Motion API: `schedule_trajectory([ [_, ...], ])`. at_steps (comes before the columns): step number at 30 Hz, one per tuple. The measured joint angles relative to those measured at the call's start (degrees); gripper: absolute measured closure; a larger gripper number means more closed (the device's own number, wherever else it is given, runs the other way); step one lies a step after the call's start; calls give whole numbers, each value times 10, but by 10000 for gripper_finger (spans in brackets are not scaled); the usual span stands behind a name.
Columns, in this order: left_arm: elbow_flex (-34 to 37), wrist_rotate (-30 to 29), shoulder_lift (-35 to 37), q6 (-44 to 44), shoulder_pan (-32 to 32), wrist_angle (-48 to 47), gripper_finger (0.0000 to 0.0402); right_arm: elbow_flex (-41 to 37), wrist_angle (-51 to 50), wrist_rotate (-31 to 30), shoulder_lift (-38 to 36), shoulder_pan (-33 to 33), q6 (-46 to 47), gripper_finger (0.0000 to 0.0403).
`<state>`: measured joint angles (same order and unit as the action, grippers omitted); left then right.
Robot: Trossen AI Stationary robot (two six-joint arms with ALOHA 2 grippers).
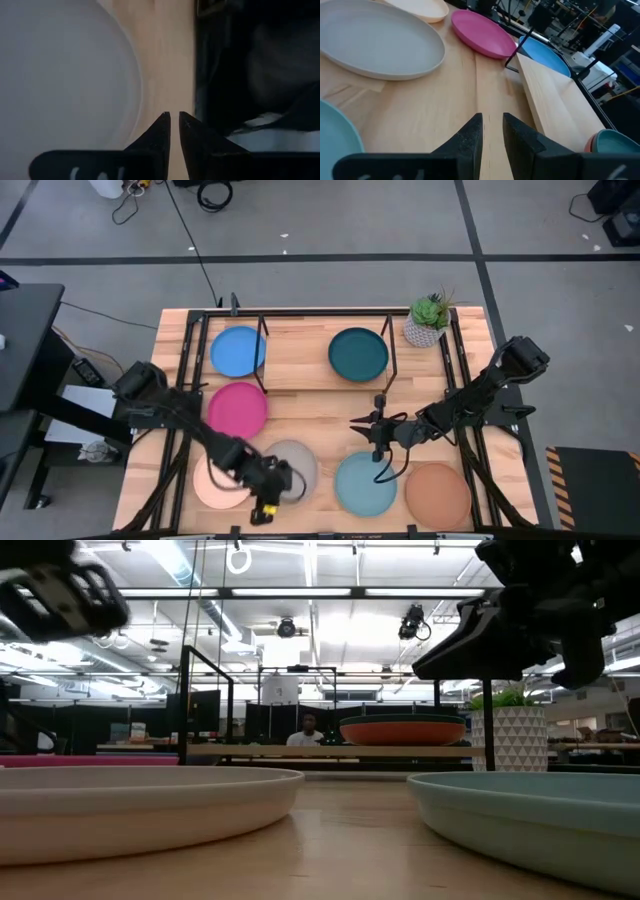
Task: Place and stack plates onto a shelf
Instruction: Put the gray plate on the shelf
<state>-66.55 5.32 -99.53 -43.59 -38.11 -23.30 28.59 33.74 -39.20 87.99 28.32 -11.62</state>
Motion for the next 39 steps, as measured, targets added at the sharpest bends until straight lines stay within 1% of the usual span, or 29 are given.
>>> schedule_trajectory([
  [3,-51,-59,-27,47,-23,-75,372,0,2,2,0,-4,-8,322],
  [6,-90,-97,-53,85,-33,-128,379,0,4,13,0,-12,-10,322],
  [8,-104,-108,-67,98,-36,-146,378,0,6,18,0,-17,-11,322],
  [10,-108,-111,-78,100,-37,-141,371,0,5,20,0,-21,-11,322],
  [13,-108,-111,-94,95,-41,-142,345,0,8,27,0,-26,-16,322],
  [20,-108,-123,-111,94,-53,-143,264,0,13,38,0,-40,-25,322],
  [24,-108,-135,-112,95,-56,-145,243,0,13,60,0,-51,-25,322],
  [28,-108,-146,-127,102,-58,-150,245,0,13,77,0,-61,-25,322],
  [34,-108,-145,-150,119,-61,-149,265,0,13,79,0,-64,-25,322],
  [37,-108,-145,-150,132,-62,-148,283,0,13,79,0,-64,-25,322],
  [39,-108,-145,-150,140,-61,-149,303,0,13,79,0,-64,-25,322],
])
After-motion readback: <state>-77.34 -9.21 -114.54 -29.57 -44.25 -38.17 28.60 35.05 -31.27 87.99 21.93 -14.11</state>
